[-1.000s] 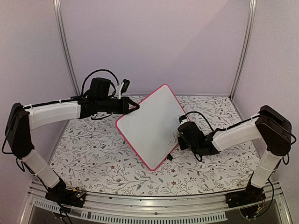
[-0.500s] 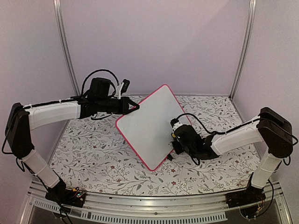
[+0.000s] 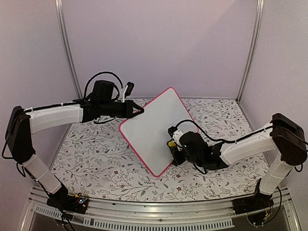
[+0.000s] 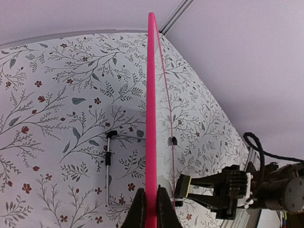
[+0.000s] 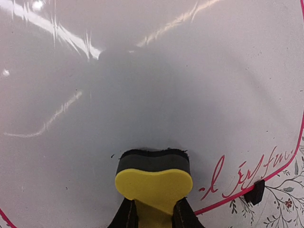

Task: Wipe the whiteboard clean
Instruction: Erase the whiteboard at the center of the board.

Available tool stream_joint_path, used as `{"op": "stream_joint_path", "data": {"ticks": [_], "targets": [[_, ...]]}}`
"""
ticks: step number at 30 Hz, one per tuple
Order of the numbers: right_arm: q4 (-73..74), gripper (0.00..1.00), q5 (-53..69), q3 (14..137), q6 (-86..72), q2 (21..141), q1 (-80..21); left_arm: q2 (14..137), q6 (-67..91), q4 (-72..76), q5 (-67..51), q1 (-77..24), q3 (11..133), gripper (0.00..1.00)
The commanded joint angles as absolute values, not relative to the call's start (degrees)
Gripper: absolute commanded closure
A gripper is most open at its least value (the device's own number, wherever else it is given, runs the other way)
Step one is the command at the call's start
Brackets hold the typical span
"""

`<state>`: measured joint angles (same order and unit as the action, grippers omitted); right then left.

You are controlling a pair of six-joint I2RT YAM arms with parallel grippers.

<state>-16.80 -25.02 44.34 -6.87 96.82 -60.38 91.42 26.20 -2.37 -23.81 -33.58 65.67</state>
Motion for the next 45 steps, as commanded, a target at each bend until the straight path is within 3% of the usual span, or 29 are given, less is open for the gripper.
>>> {"op": "stream_joint_path", "data": {"ticks": [1,11,22,45], "targets": [[-17.0,0.85,-28.7,45.1,-6.7,96.0,-60.2,92.3,21.6,-6.7,-24.6,-34.7,64.0,1.0],[-5.5,0.86,-37.8,50.1,-14.2,101.9,-53.1,92.3,21.5,-6.8,-24.5,-34.7,64.0,1.0],[-6.7,0.86,-35.6,51.4,-13.4,103.1,-51.1,92.5,21.4,-6.7,-24.5,-34.7,64.1,1.0],[-13.7,0.86,-28.8,46.1,-9.5,100.5,-62.7,92.9,21.6,-6.7,-24.7,-34.7,64.2,1.0]]}}
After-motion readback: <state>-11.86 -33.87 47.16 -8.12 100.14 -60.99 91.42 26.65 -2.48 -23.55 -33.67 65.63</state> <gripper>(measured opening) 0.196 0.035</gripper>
